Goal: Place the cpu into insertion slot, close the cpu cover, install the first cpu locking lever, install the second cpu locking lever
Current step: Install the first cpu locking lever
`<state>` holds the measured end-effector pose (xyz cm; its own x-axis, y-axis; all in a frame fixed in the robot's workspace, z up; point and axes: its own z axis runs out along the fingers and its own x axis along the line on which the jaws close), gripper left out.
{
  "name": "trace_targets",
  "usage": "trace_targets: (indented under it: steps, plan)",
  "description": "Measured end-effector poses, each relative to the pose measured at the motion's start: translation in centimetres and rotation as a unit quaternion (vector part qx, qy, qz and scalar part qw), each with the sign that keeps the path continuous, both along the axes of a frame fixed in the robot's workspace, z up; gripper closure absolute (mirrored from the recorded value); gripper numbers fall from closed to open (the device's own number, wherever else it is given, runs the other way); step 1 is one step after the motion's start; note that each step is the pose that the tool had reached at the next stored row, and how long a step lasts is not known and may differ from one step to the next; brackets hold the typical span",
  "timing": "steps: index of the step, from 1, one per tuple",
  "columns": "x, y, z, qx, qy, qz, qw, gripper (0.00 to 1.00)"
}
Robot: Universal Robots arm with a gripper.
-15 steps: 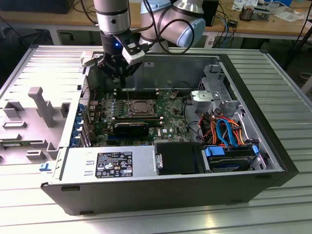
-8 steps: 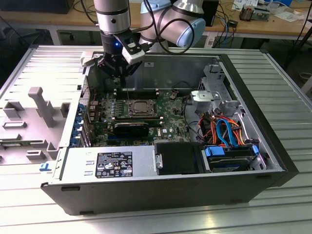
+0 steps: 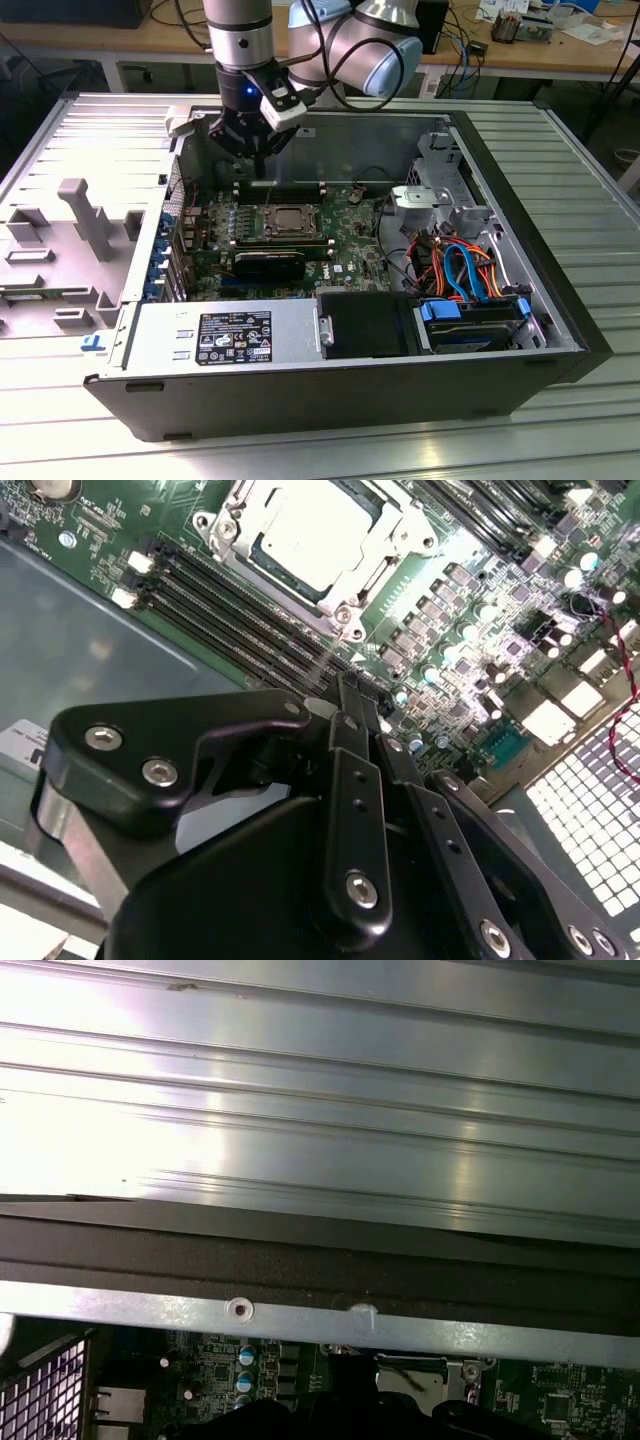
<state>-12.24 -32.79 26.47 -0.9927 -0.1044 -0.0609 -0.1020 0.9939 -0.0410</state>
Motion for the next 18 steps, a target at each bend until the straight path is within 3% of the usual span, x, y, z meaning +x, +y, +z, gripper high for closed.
trace_targets:
  steps: [3,10,18]
  plan:
    - [0.0,0.06,-0.2,0.0001,0.0,0.002,1.0,0.89]
    - [0.1,0.26,-1.71,-0.0002,0.0,0.016,0.9999,0.89]
    - [0.6,0.26,-2.96,0.0005,0.0,-0.009,1.0,0.89]
